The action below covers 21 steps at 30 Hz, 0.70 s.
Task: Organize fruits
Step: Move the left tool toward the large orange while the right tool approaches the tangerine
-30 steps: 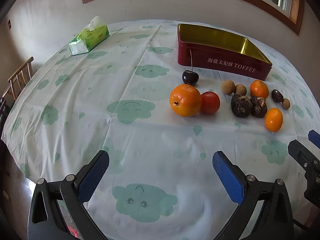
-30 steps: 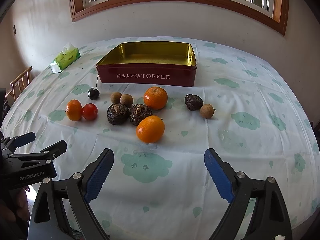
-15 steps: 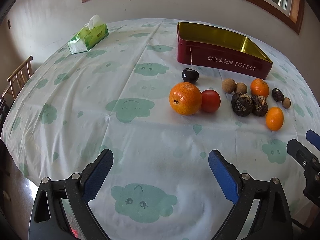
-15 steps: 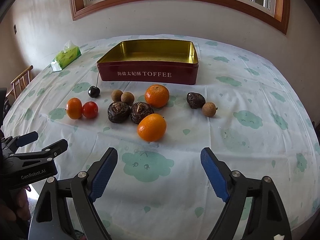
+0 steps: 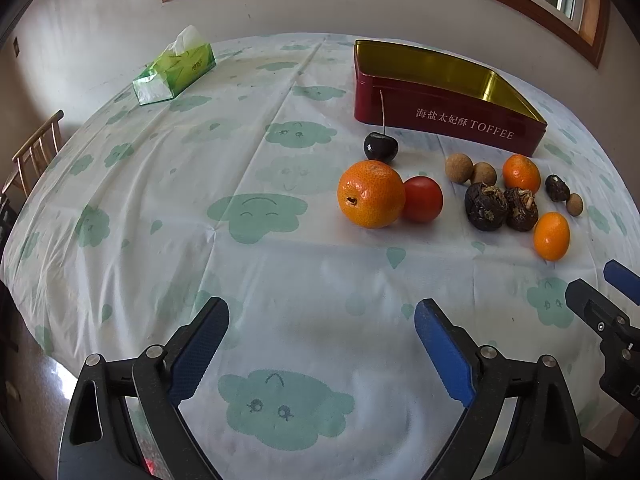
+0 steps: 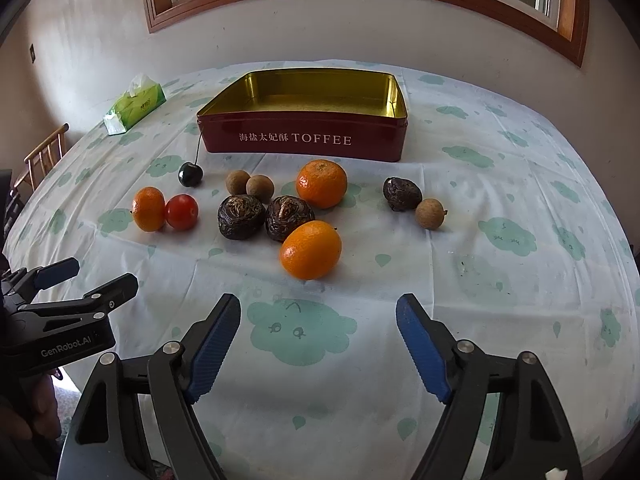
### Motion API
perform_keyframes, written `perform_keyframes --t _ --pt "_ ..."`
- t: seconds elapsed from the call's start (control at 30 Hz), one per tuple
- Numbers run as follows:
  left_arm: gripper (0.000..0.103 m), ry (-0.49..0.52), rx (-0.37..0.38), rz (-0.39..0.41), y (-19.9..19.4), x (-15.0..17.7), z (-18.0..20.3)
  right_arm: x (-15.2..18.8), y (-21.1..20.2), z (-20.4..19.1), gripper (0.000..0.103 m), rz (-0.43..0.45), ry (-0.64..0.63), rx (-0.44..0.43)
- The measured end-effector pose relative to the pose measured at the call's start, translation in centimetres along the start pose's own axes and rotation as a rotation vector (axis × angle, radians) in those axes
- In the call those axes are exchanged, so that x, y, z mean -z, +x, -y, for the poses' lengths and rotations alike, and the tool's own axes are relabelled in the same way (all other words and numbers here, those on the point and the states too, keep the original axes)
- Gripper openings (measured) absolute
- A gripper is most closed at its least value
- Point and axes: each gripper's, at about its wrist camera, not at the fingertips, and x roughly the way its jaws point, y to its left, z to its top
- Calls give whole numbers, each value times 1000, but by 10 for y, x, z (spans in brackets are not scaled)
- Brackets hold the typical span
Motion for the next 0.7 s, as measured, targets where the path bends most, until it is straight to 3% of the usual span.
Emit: perform_keyframes --t 0.2,0.4,0.7 --pt "88 1 2 -3 3 -1 -1 -3 5 1 75 -3 -2 2" --pt "79 3 13 -4 9 -4 -1 -8 15 4 68 -20 -8 -11" --pt "78 32 46 24 16 -13 3 -15 32 8 64 -38 -2 -24"
